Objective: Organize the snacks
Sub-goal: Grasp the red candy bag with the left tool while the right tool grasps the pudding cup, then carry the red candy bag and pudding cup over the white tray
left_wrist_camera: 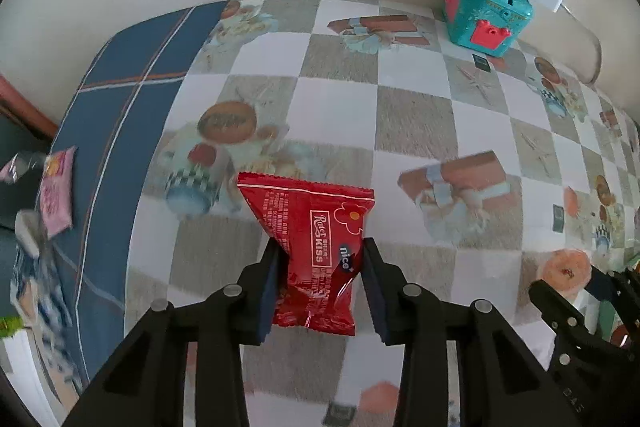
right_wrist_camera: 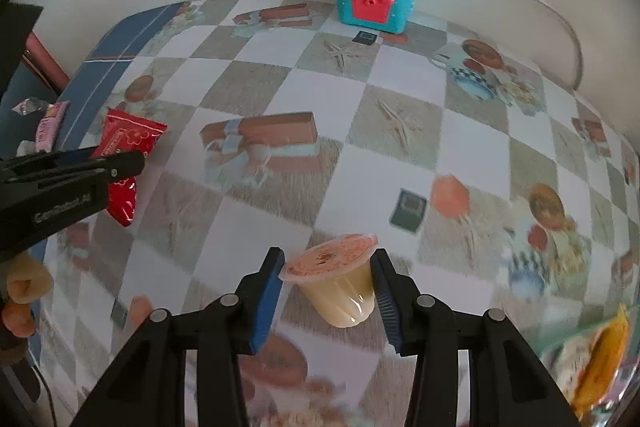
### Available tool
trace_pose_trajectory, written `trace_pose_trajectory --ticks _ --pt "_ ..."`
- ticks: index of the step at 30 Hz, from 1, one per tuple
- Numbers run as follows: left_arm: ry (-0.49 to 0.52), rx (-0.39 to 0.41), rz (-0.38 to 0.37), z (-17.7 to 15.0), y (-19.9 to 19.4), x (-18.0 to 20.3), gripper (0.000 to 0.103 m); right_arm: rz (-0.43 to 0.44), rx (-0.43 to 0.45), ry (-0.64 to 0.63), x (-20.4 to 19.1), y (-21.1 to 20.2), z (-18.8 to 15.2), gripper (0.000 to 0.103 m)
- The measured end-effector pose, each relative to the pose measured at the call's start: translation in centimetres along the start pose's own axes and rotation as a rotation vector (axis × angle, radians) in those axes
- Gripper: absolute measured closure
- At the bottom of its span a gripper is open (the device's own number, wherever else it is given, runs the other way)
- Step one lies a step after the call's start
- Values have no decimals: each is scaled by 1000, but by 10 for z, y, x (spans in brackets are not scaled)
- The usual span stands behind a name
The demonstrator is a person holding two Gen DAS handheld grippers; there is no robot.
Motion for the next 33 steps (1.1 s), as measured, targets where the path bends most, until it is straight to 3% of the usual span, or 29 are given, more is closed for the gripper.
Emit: trace_pose_trajectory --ticks 3,18,24,33 --pt "-17 22 9 -14 -16 8 63 1 14 14 6 -17 -12 56" --pt "-199 111 -107 -113 -97 65 63 36 30 194 42 -95 -110 56" --pt "-180 128 -143 -137 -109 106 63 50 52 331 77 -110 -148 56" --pt "-49 127 -222 -139 -107 195 63 -59 89 561 176 -124 -182 56"
Point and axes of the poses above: each gripper's, at about its wrist camera, not at the fingertips, and y roughly the way its jaws point, x to its right, z to its top, the point moved 1 cm from there along y, roughly the way its jaws point, and after that the axes turned 12 degrees about -z, right-handed, at the moved point
